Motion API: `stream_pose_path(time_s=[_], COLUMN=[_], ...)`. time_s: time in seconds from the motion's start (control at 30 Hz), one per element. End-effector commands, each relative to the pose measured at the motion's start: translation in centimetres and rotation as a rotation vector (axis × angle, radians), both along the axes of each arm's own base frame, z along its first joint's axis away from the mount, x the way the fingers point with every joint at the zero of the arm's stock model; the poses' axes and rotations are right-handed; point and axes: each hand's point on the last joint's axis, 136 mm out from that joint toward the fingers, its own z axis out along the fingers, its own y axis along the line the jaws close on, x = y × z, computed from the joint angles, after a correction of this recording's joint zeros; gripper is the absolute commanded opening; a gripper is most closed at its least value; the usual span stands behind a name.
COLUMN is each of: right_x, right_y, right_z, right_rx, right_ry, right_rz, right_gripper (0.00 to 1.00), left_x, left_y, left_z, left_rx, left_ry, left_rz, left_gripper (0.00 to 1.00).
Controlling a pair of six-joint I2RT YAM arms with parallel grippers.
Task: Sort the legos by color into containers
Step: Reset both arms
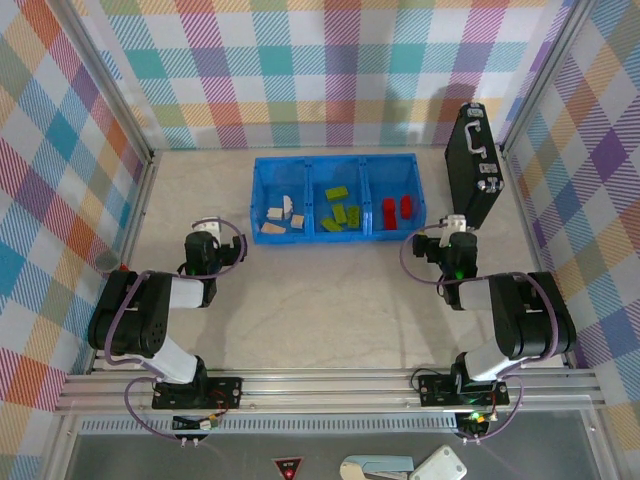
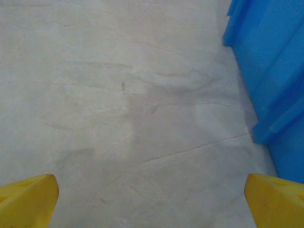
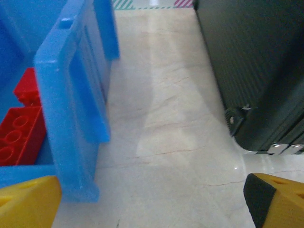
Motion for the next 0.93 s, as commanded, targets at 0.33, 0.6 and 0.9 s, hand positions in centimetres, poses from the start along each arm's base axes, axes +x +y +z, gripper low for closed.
stream_pose_path(time_s=[0.33, 0.6, 0.9], right_x=[1.0, 1.1, 1.1], right_y=[-0.5, -0.4, -0.4], right_z=[1.4, 1.3, 1.3], right_rx=[0.025, 0.028, 0.04], right_ry=[-0.046, -0.042, -0.037], right_rz=[-0.003, 0.001, 0.011], right_gripper=[0.99, 0.99, 0.99], left_x=[0.7, 0.6, 0.6], left_y=[-0.6, -0.5, -0.5], left_z=[1.1, 1.1, 1.1], left_rx=[-0.011, -0.012, -0.012], left_ry=[-0.059, -0.062, -0.062], left_rz=[-0.045, -0.042, -0.042], left_gripper=[1.0, 1.0, 1.0])
